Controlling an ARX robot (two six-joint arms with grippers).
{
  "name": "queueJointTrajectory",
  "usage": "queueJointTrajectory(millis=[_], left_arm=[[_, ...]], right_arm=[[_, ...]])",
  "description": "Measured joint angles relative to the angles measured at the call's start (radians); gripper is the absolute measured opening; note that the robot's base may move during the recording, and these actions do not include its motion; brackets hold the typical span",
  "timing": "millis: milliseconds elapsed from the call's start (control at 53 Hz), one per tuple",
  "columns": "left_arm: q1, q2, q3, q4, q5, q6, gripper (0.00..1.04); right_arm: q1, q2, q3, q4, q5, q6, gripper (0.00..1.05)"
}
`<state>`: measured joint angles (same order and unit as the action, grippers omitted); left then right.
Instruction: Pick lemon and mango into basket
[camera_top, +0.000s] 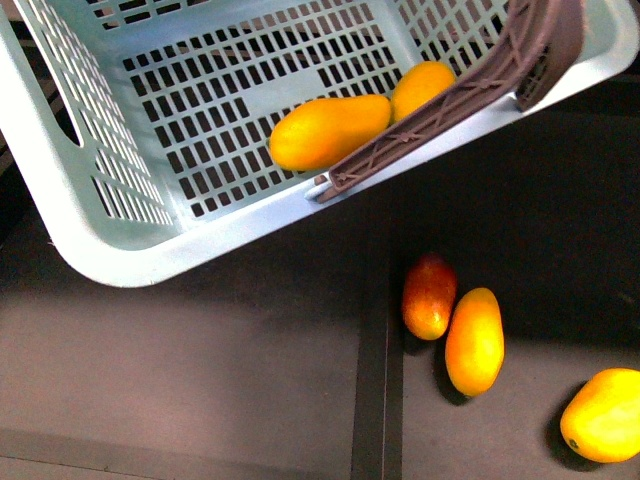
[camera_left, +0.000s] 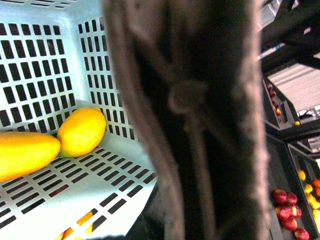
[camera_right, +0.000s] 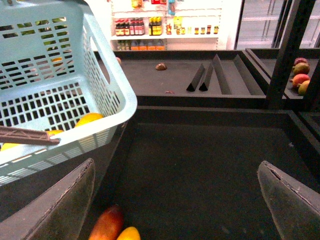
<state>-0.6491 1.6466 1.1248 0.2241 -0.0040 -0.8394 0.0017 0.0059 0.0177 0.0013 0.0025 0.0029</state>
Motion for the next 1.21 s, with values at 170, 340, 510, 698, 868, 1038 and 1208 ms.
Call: queueJointTrajectory(millis=[170,340,510,698,868,1038,1208], left_arm=[[0.099,0.17,0.052,0.064,0.029,-0.129,0.04],[0.158,0.329,0.157,0.061,0.027,-0.236,0.04],[0.227,0.507,0.381,-0.017,-0.059,-0.395,0.04],[0.273,0.587,0.521,-0.124,-0.137,-0.508,0.04],[0.303,0.607,0.507,-0.141,-0.18,-0.6,0.04],[0.324,0.615,0.458,-0.113,-0.203,-0.636,0.04],[0.325,0.61,0.425,-0.109,-0.209,-0.661,0.04]], right_arm=[[0.0,0.0,0.0,0.0,-0.002,0.0,0.96],[0.0,0.0,0.0,0.0,0.0,0.0,0.96],[0.0,0.0,0.0,0.0,-0.001,0.0,0.96],[0.0,0.0,0.0,0.0,-0.001,0.0,0.96],[0.0,0.0,0.0,0.0,0.0,0.0,0.96],[0.0,0.0,0.0,0.0,0.0,0.0,0.96],[0.0,0.0,0.0,0.0,-0.001,0.0,0.96]])
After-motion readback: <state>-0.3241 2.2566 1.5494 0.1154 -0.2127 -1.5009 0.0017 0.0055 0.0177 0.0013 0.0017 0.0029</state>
